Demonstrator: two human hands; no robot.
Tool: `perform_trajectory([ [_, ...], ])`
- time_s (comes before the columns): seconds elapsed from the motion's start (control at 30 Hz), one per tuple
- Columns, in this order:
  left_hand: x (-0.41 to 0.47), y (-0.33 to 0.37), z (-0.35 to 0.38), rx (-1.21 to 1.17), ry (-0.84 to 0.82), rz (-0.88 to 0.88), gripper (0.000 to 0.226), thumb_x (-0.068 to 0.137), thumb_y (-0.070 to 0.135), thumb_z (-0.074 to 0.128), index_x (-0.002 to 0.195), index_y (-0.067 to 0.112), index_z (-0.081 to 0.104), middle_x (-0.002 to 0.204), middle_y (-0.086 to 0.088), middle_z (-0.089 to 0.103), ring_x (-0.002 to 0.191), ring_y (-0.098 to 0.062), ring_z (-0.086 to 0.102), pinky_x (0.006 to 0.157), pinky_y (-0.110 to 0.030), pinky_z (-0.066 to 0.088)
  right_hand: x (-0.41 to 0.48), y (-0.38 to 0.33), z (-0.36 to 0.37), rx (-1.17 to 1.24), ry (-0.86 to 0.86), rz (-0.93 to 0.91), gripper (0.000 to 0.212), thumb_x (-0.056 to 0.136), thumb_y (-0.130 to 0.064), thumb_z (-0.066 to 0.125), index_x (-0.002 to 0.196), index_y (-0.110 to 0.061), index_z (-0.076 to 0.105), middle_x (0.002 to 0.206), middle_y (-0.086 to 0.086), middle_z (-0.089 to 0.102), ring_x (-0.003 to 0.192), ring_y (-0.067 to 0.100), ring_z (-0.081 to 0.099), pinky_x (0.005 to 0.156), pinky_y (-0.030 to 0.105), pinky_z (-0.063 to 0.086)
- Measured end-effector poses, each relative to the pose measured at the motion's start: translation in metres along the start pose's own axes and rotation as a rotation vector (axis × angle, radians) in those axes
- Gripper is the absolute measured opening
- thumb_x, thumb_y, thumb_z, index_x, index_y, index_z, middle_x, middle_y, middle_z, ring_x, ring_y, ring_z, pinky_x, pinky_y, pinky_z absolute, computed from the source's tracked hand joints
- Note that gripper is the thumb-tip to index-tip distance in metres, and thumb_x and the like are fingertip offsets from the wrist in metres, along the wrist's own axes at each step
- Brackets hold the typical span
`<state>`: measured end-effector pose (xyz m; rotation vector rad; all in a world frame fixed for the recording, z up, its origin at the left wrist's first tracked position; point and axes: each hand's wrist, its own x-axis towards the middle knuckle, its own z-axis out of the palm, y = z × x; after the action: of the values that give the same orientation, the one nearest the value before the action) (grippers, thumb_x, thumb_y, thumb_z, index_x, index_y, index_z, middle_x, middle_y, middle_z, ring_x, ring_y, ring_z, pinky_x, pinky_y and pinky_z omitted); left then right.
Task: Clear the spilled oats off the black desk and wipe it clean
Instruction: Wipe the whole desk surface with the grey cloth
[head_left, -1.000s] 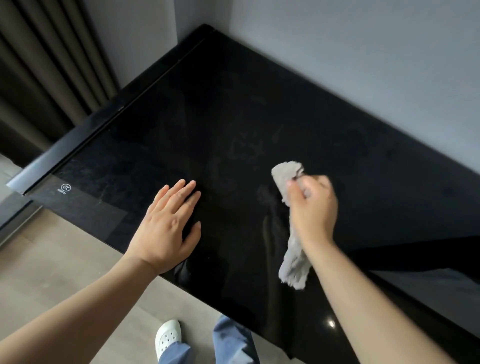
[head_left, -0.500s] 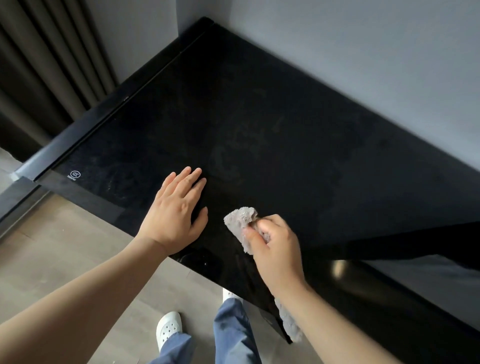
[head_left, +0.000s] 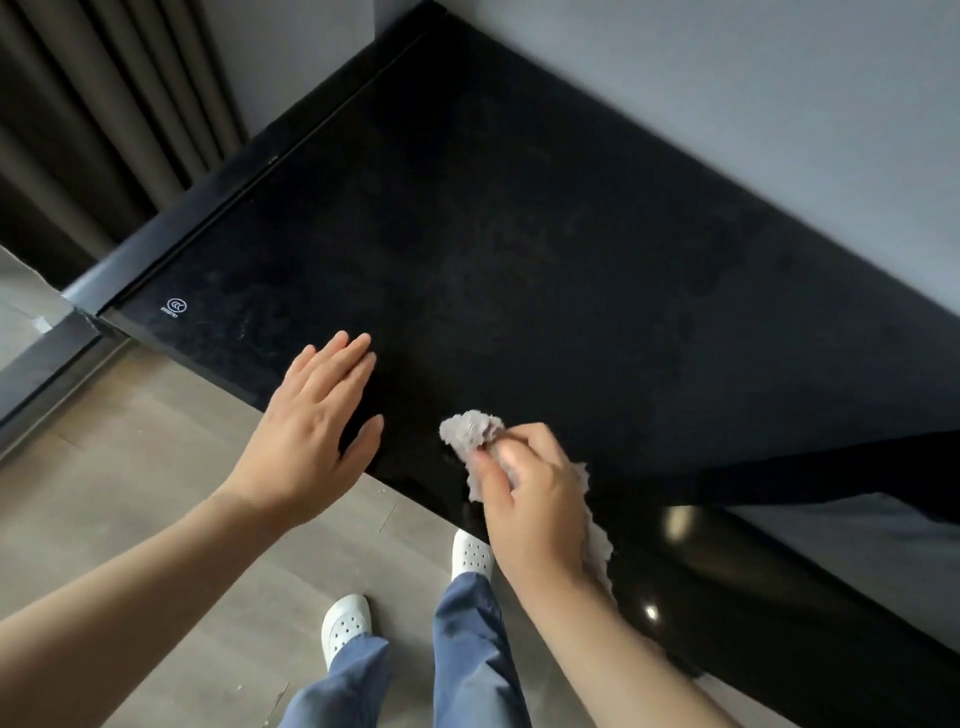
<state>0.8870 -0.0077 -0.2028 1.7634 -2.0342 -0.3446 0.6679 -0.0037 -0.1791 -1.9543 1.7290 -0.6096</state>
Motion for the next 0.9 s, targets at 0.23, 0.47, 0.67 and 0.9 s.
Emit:
perform_trajectory([
  [0.23,-0.025,-0.004,0.001,0.140,-0.054,-0.039,0.061,0.098,0.041,0.027,0.150,0.009,0.029,0.159,-0.003,0.020,0.149,-0.018,0.008,0.121,-0.043,0.006,0.057,0.008,-0.058,0.086,0.225,0.182,0.038,0.086,-0.023,0.064,0.054,-0.017,0.044,0.075,-0.007,0.047,0.060,0.008,0.047,0.055,0.021,0.032],
  [0.47,-0.031,-0.006,0.007,0.180,-0.064,-0.029,0.060,0.099,0.039,0.027,0.150,0.008,0.027,0.160,-0.004,0.017,0.149,-0.019,0.007,0.121,-0.044,0.006,0.054,0.021,-0.013,-0.130,0.267,0.281,0.026,0.094,-0.030,0.053,0.070,-0.020,0.058,0.094,-0.009,0.050,0.074,0.015,0.048,0.064,0.027,0.025],
  [0.67,-0.034,-0.008,0.011,0.191,-0.096,-0.031,0.060,0.099,0.039,0.026,0.149,0.006,0.028,0.159,-0.005,0.018,0.149,-0.020,0.008,0.120,-0.044,0.008,-0.025,-0.005,0.006,0.065,0.031,0.039,0.020,0.087,-0.035,0.059,0.072,-0.023,0.066,0.090,-0.014,0.059,0.072,0.006,0.057,0.057,0.019,0.041],
  [0.9,-0.027,-0.002,0.007,0.196,-0.124,-0.032,0.061,0.099,0.041,0.022,0.151,0.007,0.024,0.160,-0.005,0.015,0.149,-0.020,0.004,0.120,-0.043,0.005,0.023,0.015,-0.023,0.008,0.252,0.252,0.024,0.092,-0.024,0.060,0.068,-0.022,0.058,0.088,-0.010,0.051,0.078,0.016,0.056,0.058,0.007,0.031],
])
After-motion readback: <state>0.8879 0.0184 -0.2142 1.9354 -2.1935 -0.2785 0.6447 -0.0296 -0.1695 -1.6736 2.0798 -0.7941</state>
